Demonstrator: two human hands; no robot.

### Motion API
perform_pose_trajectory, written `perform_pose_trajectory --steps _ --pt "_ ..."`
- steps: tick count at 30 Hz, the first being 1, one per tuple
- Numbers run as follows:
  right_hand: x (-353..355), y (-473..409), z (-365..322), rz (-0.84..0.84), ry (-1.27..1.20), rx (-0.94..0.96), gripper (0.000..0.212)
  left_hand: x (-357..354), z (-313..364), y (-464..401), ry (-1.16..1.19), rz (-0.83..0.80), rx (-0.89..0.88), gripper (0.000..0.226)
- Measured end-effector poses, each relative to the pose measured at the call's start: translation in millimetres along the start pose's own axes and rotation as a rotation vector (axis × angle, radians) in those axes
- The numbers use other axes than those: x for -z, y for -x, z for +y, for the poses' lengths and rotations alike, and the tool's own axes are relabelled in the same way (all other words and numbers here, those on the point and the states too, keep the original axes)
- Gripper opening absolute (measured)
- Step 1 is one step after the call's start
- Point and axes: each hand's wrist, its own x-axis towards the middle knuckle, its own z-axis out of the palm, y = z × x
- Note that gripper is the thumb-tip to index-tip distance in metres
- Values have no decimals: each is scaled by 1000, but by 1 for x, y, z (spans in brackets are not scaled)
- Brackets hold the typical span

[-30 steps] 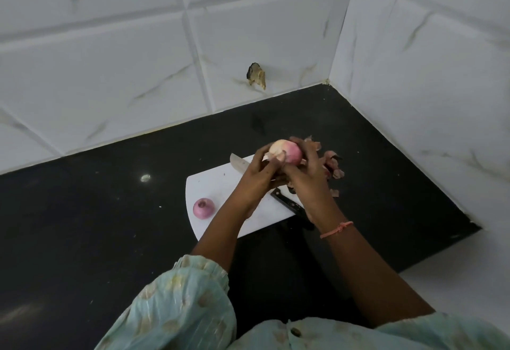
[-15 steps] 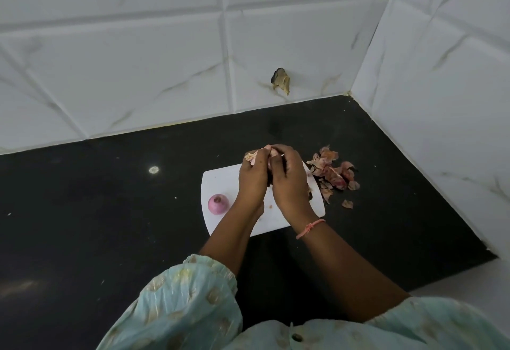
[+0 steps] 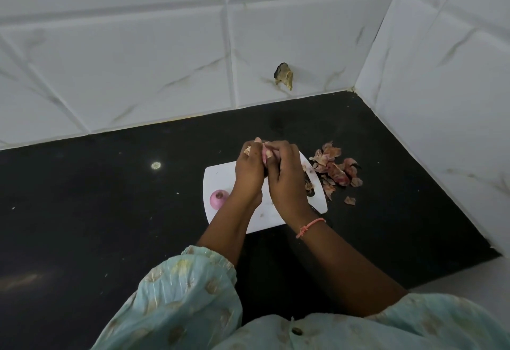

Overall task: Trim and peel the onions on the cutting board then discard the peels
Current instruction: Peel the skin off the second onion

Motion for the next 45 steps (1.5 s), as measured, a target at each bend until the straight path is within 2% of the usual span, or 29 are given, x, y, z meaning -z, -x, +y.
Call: perform_pose_trajectory --steps 4,7,11,16,19,22,24,25,28,31,34,37,40,45 --pt "1 0 5 -21 -20 20 20 2 7 4 147 -36 4 28" --pt "4 -2 8 -57 -72 35 21 3 15 5 274 -24 91 28" --pt "4 -1 0 -119 -281 -116 37 4 21 6 323 -58 131 35" --pt "13 -1 -3 -90 -528 -316 34 9 15 4 166 -92 43 51" --pt "16 -1 1 -64 -718 -432 31 17 7 1 0 -164 -117 42" --pt "17 0 4 -60 -817 -513 29 21 -4 -3 -240 -39 -228 27" --pt "19 0 5 -30 -851 -564 29 24 -7 -5 -379 85 -244 19" --pt "20 0 7 -16 -860 -594 32 25 -8 -5 -438 93 -228 17" --pt "21 -3 13 -22 -816 -702 43 23 -9 0 -530 -11 -104 38" --pt "20 -4 18 -21 -862 -775 42 18 -5 10 -505 -175 13 65" --pt "22 -4 21 -73 -856 -784 39 20 -1 15 -502 -327 18 59" --pt "25 -5 23 -155 -631 -741 39 28 -6 9 -398 -459 -63 42" --pt "30 -7 20 -220 -444 -686 41 32 -9 6 -315 -439 -62 49" --pt "38 -9 20 -34 -251 -532 28 35 -10 9 -191 -298 -37 67"
